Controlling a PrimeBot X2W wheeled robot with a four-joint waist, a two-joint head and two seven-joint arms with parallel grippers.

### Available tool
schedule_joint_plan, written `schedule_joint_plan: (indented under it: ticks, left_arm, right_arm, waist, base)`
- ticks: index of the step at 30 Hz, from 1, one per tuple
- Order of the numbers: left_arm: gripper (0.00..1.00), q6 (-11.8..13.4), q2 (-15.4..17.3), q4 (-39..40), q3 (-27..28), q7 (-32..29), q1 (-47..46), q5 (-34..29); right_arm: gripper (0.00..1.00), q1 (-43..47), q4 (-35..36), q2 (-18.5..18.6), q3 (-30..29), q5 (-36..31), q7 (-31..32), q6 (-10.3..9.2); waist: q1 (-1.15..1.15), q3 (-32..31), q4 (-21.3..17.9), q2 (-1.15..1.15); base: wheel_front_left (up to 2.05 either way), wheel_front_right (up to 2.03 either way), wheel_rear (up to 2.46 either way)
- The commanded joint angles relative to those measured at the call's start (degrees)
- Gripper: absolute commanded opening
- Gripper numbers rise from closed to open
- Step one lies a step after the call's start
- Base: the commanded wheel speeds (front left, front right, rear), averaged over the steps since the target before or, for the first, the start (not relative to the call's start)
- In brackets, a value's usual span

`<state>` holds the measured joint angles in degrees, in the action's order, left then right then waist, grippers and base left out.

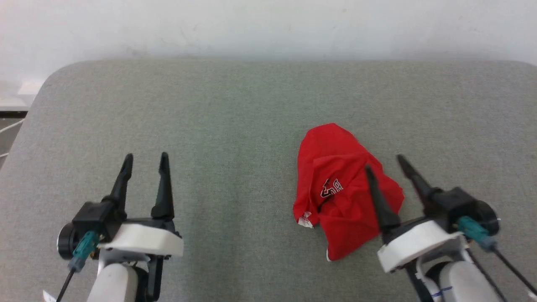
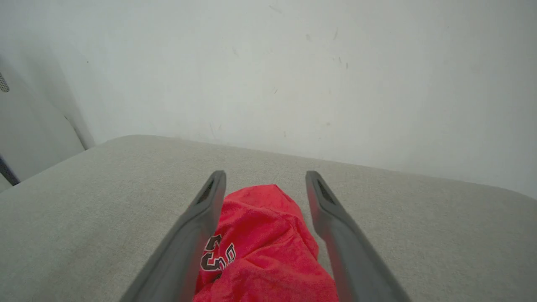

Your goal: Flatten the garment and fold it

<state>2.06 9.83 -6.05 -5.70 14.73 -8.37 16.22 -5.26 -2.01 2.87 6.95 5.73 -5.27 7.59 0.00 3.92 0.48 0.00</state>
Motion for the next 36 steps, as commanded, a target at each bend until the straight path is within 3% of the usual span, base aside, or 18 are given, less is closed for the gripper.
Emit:
schedule_joint_plan:
  ticks: [1, 7, 17, 19, 20, 28, 36]
  left_arm:
    - [1.0, -0.3, -0.9, 1.3, 1.5, 0.3, 1.7, -1.1]
    - [1.0, -1.9, -3.6, 3.5, 4.7, 0.3, 3.6, -3.2]
    - [1.0, -4.6, -6.1, 3.2, 5.7, 0.3, 2.7, -4.8]
    - [1.0, -4.9, -6.4, 3.1, 5.8, 0.3, 2.7, -4.9]
    - [1.0, -5.0, -6.5, 3.0, 5.8, 0.3, 2.7, -4.9]
    - [1.0, -5.7, -6.9, 2.3, 6.0, 0.3, 2.8, -5.2]
    - [1.0, -6.0, -6.9, 1.7, 6.3, 0.3, 3.0, -5.2]
  right_arm:
    - [1.0, -0.5, -0.5, 0.0, 1.7, -0.8, 1.3, -0.1]
    - [1.0, -4.6, -6.1, 0.0, 8.2, -0.4, 10.6, -0.1]
    - [1.0, -12.5, -17.4, 0.0, 10.0, -5.6, 27.3, -0.1]
    - [0.27, -13.5, -18.9, 0.0, 9.9, -6.9, 28.8, -0.1]
    - [0.0, -13.9, -19.5, 0.0, 9.9, -7.4, 29.1, -0.1]
    - [0.0, -17.5, -18.2, 0.0, 11.0, -4.7, 27.0, -0.1]
    - [0.0, -27.1, -13.6, 0.0, 15.6, 2.8, 22.3, -0.1]
  waist:
    - [0.0, 0.6, 0.9, 0.0]
    - [0.0, 1.7, 3.2, 0.0]
    - [0.0, 3.0, 6.4, 0.0]
    - [0.0, 3.3, 6.9, 0.0]
    - [0.0, 3.4, 7.2, 0.0]
    - [0.0, 2.9, 8.2, 0.0]
    - [0.0, 1.9, 7.9, 0.0]
  base:
    - [0.0, 0.0, 0.0]
    - [0.0, 0.0, 0.0]
    - [0.0, 0.0, 0.0]
    - [0.0, 0.0, 0.0]
    - [0.0, 0.0, 0.0]
    - [0.0, 0.0, 0.0]
    - [0.0, 0.0, 0.0]
